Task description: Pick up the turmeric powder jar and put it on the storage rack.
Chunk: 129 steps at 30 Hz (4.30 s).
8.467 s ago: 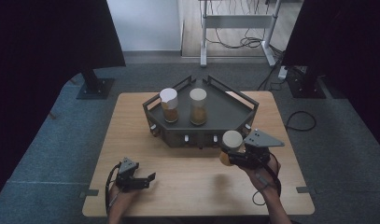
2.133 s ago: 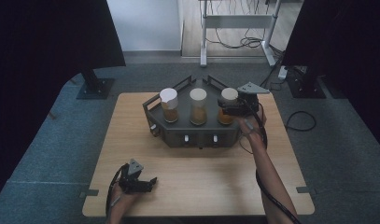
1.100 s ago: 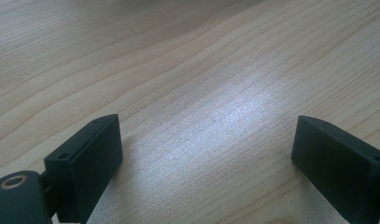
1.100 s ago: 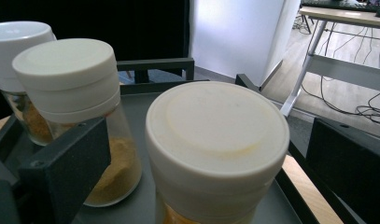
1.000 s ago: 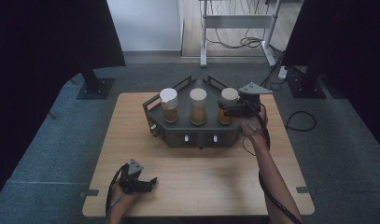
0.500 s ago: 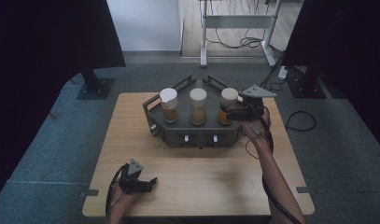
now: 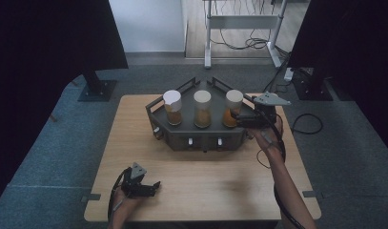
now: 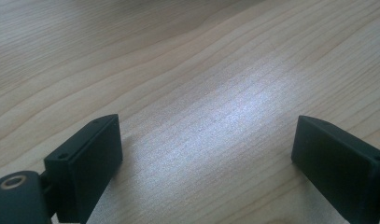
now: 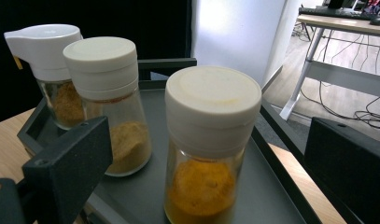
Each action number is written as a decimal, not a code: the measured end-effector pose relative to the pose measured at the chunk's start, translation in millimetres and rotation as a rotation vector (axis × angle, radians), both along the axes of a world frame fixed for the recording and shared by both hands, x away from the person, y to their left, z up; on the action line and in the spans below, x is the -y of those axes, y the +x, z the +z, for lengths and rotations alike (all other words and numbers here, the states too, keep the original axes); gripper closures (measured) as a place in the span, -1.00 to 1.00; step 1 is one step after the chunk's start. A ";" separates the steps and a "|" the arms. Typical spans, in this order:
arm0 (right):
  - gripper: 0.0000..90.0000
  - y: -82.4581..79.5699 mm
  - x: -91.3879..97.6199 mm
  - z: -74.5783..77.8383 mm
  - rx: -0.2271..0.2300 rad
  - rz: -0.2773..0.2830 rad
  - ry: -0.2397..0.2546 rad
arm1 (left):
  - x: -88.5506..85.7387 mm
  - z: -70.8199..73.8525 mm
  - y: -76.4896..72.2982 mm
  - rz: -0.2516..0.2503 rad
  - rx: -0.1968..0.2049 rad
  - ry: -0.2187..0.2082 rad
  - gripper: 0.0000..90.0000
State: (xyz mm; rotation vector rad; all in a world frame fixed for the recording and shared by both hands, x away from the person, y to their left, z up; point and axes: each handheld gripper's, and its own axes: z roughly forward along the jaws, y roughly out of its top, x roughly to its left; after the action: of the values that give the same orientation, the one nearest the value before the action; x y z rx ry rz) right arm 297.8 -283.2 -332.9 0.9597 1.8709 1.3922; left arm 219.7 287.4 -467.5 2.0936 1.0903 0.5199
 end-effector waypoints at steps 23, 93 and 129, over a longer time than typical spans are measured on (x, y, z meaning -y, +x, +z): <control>-0.97 -29.0 18.0 -2.8 0.016 -0.013 -0.006 | -0.1 0.2 0.3 -0.001 -0.001 0.001 -0.82; -0.91 -99.7 65.3 -46.8 -0.053 -0.098 -0.036 | -0.3 0.0 0.4 -0.004 -0.001 0.000 -0.83; -0.89 -101.6 56.5 -90.4 -0.160 -0.091 -0.075 | -0.2 -0.2 0.3 -0.004 0.000 0.000 -0.83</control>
State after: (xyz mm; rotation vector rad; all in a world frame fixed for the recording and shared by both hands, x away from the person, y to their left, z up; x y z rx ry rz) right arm 196.1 -339.7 -423.3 1.1321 1.9544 1.2145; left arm 219.9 287.6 -467.7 2.0956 1.0853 0.5183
